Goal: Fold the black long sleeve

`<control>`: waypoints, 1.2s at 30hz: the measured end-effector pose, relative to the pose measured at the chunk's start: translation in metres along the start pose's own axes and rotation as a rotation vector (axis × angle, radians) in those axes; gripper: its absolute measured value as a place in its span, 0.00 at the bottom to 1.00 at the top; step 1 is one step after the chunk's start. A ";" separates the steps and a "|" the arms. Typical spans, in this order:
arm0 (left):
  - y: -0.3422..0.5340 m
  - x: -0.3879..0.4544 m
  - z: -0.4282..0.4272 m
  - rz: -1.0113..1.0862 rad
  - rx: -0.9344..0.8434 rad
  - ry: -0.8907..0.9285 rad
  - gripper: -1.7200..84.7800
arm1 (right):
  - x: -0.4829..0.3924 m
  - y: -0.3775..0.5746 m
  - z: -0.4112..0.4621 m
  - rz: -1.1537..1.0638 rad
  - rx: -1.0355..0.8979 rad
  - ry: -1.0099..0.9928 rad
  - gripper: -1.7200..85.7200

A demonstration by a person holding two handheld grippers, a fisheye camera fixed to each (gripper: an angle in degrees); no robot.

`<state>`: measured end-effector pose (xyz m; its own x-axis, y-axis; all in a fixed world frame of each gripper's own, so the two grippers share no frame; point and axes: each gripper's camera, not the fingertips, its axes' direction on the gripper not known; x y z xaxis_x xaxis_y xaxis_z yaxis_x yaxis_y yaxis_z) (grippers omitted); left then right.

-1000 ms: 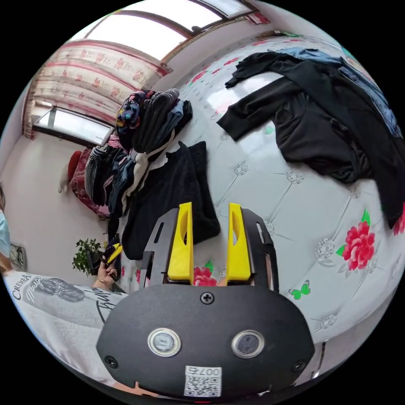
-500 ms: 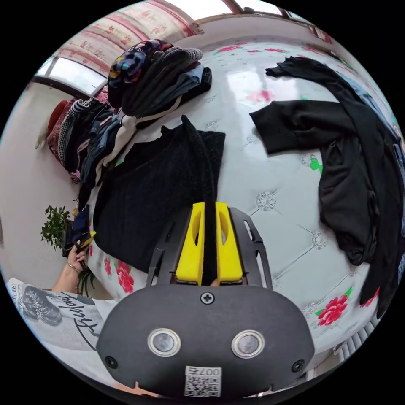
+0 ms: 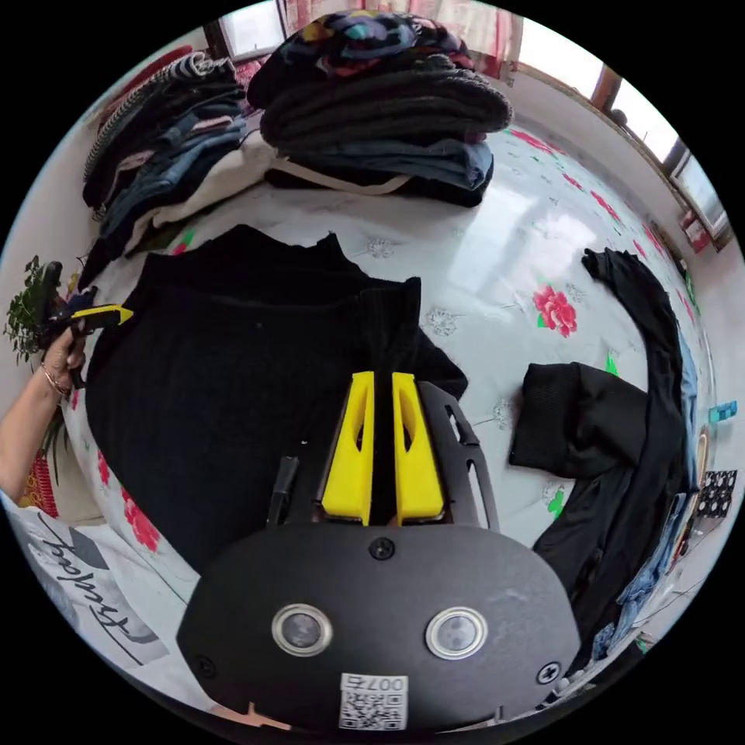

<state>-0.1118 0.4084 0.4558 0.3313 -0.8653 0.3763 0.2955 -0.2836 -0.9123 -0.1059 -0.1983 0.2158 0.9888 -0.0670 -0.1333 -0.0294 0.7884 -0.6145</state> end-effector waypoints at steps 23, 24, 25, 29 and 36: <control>0.122 0.114 -0.054 0.166 0.067 0.053 0.09 | 0.214 0.336 -0.105 0.813 0.167 -0.481 0.17; 0.132 0.136 -0.036 0.214 0.019 0.094 0.09 | 0.215 0.343 -0.100 0.835 0.165 -0.513 0.18; 0.140 0.151 -0.013 0.236 -0.047 0.114 0.10 | 0.218 0.354 -0.090 0.872 0.173 -0.601 0.18; 0.153 0.161 0.037 0.258 -0.158 0.056 0.10 | 0.234 0.347 -0.082 0.878 0.276 -0.652 0.16; 0.144 0.144 -0.027 0.246 -0.143 0.026 0.09 | 0.231 0.287 -0.148 0.679 0.348 -0.717 0.09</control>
<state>-0.0461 0.2314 0.3739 0.3533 -0.9252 0.1384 0.0795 -0.1177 -0.9899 0.0921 -0.0782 -0.1068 0.6387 0.7441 0.1959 -0.6795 0.6649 -0.3102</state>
